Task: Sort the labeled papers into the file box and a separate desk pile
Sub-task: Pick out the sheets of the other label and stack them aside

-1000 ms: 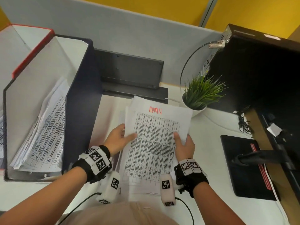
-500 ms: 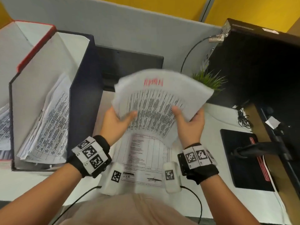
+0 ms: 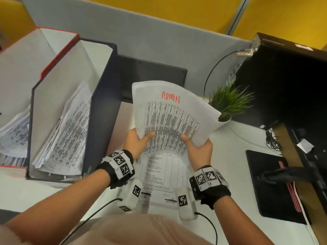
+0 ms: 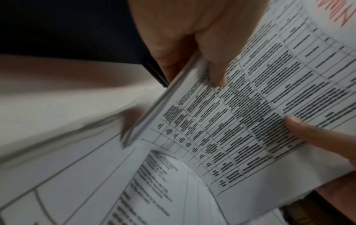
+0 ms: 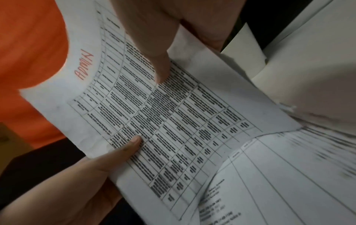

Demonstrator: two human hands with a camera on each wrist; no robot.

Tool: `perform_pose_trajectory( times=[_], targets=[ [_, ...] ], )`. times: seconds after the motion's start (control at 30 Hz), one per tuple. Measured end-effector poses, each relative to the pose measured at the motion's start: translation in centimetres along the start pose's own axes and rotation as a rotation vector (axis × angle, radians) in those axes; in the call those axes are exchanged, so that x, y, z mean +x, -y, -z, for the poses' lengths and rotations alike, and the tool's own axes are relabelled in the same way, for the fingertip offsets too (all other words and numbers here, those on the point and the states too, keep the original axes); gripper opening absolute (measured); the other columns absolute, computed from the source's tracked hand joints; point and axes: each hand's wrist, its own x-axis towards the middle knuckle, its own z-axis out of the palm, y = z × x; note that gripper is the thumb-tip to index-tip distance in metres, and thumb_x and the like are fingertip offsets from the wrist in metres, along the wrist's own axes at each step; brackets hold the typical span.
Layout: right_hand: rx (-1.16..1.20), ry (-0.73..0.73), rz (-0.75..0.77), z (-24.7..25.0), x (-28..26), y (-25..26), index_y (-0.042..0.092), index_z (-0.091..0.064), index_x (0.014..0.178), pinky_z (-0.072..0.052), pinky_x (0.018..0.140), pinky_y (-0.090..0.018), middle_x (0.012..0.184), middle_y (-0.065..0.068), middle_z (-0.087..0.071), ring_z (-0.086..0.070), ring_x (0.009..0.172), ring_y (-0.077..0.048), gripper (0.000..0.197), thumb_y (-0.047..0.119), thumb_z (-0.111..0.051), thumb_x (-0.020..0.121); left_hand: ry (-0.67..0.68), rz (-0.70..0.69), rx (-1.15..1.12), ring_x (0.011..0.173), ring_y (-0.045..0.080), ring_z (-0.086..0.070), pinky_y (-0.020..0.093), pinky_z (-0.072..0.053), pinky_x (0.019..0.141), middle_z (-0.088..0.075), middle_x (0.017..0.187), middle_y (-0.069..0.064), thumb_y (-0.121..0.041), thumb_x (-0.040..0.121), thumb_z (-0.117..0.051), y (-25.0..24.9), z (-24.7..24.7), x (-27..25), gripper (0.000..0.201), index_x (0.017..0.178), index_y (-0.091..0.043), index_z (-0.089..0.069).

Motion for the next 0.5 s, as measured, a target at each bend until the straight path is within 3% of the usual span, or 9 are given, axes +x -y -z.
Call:
perform_pose_trajectory(
  times=[0.1,0.17,0.27,0.3,0.37,0.43,0.5],
  targets=[
    [0.038,-0.025,0.051,0.0,0.8,0.9,0.011,-0.061,0.114,-0.054,0.078,-0.012,0.097,0.013,-0.065,-0.063,0.085,0.01,0.041,0.005,-0.074,0.076,-0.038,-0.011,-0.049,0.081,0.017,-0.058,0.032,-0.05,0.076,-0.064,0.09,0.009,-0.019,0.085,-0.065,-2.1,0.7,0.2,0.022,0.101,-0.004,-0.065],
    [0.073,-0.03,0.101,-0.1,1.3,1.8,0.013,-0.06,0.114,-0.052,0.074,-0.008,0.099,0.015,-0.065,-0.064,0.088,0.01,0.042,0.004,-0.074,0.075,-0.056,-0.035,-0.032,0.078,0.022,-0.056,0.035,-0.049,0.071,-0.061,0.086,0.017,-0.018,0.085,-0.065,-3.8,1.5,0.4,0.029,0.098,0.008,-0.062],
    [0.071,0.05,0.157,-0.3,1.9,3.0,0.02,-0.058,0.114,-0.053,0.083,-0.015,0.106,0.012,-0.066,-0.064,0.098,0.004,0.045,0.008,-0.076,0.074,-0.054,-0.085,0.052,0.075,0.03,-0.063,0.042,-0.055,0.07,-0.066,0.084,0.025,-0.019,0.085,-0.065,-6.5,3.6,0.5,0.026,0.088,0.007,-0.063],
    [0.06,0.095,0.174,-0.3,2.0,3.2,0.02,-0.057,0.115,-0.053,0.082,-0.014,0.107,0.009,-0.066,-0.064,0.096,0.004,0.047,0.009,-0.076,0.073,-0.06,-0.097,0.086,0.063,0.027,-0.06,0.037,-0.053,0.06,-0.063,0.072,0.02,-0.021,0.085,-0.066,-7.3,4.6,0.5,0.025,0.074,0.001,-0.06],
    [0.035,0.174,0.182,-0.3,2.2,3.1,0.024,-0.055,0.11,-0.052,0.071,-0.01,0.096,0.002,-0.066,-0.063,0.08,0.006,0.044,0.012,-0.075,0.072,-0.099,-0.106,0.125,0.04,0.008,-0.04,0.02,-0.037,0.042,-0.041,0.052,0.001,-0.023,0.083,-0.068,-8.9,7.0,0.5,0.039,0.057,-0.014,-0.041],
    [-0.026,0.215,0.154,-0.1,2.0,2.3,0.027,-0.054,0.105,-0.053,0.068,-0.012,0.084,-0.001,-0.064,-0.061,0.07,0.003,0.037,0.014,-0.072,0.075,-0.148,-0.093,0.16,0.033,0.001,-0.034,0.011,-0.03,0.035,-0.035,0.052,-0.004,-0.026,0.081,-0.07,-10.2,10.0,0.6,0.04,0.059,-0.017,-0.038],
    [-0.082,0.23,0.103,0.4,1.7,1.0,0.031,-0.055,0.103,-0.054,0.07,-0.017,0.082,-0.001,-0.066,-0.062,0.071,-0.003,0.036,0.015,-0.072,0.076,-0.187,-0.019,0.222,0.046,0.002,-0.047,0.013,-0.037,0.041,-0.046,0.06,-0.003,-0.033,0.078,-0.072,-11.0,13.5,0.6,0.03,0.073,-0.014,-0.049]
  ],
)
